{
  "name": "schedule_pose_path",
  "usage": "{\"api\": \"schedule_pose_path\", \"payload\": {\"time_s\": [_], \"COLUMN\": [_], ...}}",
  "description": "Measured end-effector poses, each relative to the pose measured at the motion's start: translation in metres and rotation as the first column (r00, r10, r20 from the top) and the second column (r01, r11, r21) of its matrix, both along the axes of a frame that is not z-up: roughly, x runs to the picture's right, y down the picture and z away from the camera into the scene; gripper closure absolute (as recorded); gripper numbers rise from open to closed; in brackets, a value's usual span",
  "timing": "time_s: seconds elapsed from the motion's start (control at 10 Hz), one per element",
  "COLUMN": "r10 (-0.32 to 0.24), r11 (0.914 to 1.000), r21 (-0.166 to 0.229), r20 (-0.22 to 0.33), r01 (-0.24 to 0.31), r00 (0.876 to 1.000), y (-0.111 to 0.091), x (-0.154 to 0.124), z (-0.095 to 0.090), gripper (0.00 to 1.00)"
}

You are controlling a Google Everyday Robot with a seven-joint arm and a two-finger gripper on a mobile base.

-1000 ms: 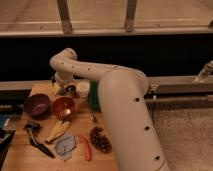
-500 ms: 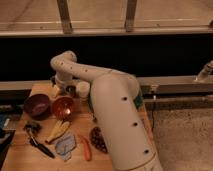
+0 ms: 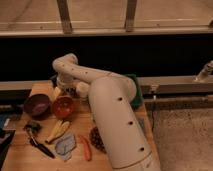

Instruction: Stack cups into tray

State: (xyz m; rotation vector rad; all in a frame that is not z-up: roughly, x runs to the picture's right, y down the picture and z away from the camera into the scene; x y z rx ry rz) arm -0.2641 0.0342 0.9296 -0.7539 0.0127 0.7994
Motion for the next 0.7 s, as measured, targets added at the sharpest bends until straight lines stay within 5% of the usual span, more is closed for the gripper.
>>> {"api": "schedule_pose_path", "payload": {"time_s": [0.3, 0.7], "r10": [-0.022, -0.028], "r11": [0.9993, 0.9996], "r21": [-0.031, -0.008], "r20": [0.016, 0.023], "r01": [0.023, 0.028], "r00": [1.0, 0.999], "y": [0.0098, 0.0009], "x": [-0.0088, -0.0073], "z": [0.0043, 0.001], "gripper": [0.46, 0.86]}}
